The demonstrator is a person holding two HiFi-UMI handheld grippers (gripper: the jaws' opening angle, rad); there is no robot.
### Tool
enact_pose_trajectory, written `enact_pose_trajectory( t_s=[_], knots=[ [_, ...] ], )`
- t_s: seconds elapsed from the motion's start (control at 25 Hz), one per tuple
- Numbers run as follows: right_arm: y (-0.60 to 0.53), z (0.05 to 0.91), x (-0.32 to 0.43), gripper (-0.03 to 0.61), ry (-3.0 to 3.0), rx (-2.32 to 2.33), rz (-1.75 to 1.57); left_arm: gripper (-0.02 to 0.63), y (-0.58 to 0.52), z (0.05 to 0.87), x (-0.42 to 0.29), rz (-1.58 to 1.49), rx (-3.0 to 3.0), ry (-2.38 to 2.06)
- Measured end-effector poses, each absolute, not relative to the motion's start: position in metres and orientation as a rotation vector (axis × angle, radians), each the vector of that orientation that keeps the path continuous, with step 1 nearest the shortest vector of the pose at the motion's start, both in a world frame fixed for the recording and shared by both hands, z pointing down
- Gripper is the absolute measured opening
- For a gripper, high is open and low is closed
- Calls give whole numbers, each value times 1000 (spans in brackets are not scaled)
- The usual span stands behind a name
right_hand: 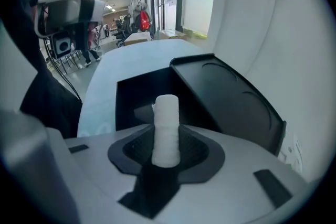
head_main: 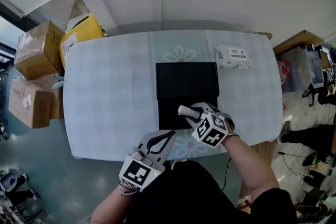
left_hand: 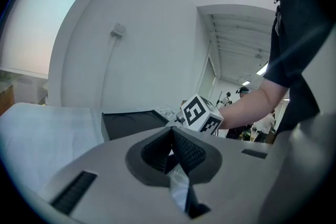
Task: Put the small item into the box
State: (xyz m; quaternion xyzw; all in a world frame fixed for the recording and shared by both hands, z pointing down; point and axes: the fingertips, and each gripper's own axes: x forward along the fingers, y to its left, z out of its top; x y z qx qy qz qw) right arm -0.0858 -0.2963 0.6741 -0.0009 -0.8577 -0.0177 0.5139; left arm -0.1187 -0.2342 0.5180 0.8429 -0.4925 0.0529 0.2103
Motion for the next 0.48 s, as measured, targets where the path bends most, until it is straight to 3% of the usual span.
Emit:
enact_pose_trajectory(
  t_s=[0.48],
  knots=[
    [-294,708,-87,141,-1911,-93,-62,8,-239,533,-138,136,2302,-1379]
  ],
)
